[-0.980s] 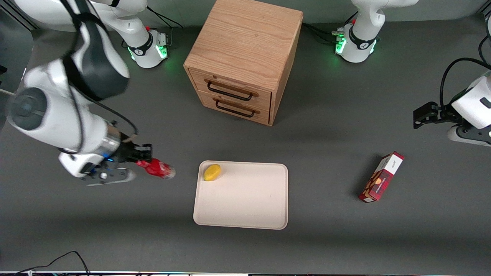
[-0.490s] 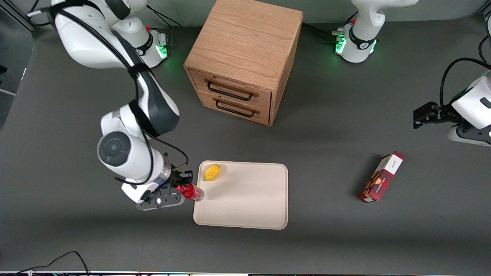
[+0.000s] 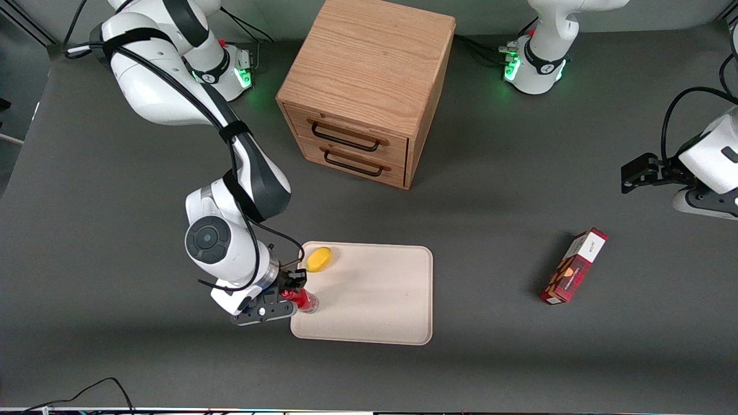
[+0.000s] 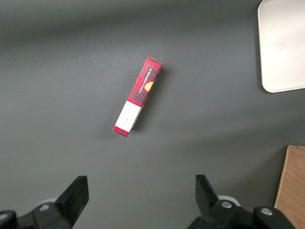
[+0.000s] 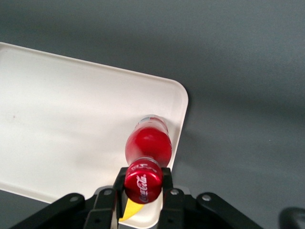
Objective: Place coke bottle on tray
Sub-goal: 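Lower the bottle onto the tray and open the right gripper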
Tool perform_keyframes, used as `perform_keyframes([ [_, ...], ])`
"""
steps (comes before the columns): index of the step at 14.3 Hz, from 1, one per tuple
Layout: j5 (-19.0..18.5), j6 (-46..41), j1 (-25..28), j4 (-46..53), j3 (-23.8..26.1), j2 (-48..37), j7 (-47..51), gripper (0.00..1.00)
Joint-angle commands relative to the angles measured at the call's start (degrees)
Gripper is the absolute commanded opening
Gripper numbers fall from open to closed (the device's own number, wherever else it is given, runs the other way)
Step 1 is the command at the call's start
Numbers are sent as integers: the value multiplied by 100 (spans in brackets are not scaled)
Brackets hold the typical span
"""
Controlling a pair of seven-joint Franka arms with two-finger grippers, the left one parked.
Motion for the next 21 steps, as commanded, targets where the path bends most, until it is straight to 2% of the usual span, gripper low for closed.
perform_keyframes([
  [1,-114,24,163,258,-99,168,125,0],
  [2,-114,24,163,258,-99,186,125,8],
  [4,-131,33,163,240,-99,195,125,38],
  [5,-140,85,154,240,-90,195,125,49],
  [7,-123,103,110,223,-90,169,133,86],
  [10,-79,-97,66,214,-81,-234,133,99],
  [13,-26,-1193,-231,136,-2,-813,81,100],
  [14,174,-1606,-442,-48,103,-1112,72,100],
  [16,465,-1830,-1030,-818,226,-1901,-59,100],
  [18,457,-1927,-1645,-1873,463,-2833,-349,100],
  [21,440,-1944,-2121,-2886,508,-3941,-570,100],
])
